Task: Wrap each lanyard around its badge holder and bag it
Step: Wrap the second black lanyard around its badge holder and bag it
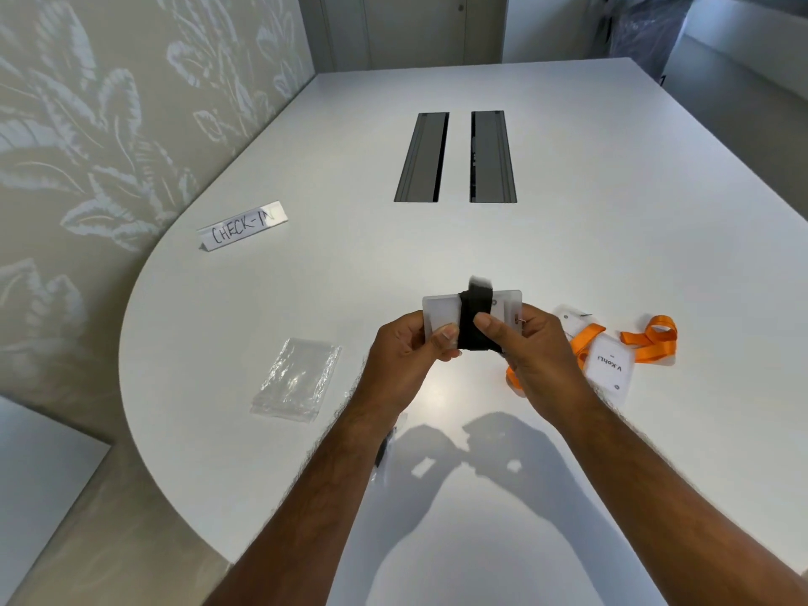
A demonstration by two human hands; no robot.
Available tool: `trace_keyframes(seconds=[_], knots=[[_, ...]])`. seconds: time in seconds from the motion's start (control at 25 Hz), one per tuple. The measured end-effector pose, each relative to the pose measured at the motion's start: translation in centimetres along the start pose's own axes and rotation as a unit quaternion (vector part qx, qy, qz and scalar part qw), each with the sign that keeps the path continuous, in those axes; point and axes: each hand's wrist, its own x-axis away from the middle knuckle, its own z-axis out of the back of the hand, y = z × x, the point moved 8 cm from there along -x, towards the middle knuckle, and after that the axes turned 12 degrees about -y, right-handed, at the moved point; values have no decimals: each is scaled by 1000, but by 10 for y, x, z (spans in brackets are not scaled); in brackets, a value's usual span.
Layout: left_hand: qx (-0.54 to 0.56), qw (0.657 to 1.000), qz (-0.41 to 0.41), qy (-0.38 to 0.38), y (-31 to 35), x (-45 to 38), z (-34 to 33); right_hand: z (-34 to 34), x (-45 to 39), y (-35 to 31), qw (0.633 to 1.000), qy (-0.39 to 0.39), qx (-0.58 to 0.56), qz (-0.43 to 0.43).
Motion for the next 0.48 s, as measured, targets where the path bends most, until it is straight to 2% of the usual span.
trace_keyframes(seconds=[0.28,0.48], knots=[[2,1000,14,13,-8,15,15,-18,5,16,1000,24,2,-19],[7,1000,13,-1,-7,20,17,-20,2,6,996,36,81,-32]])
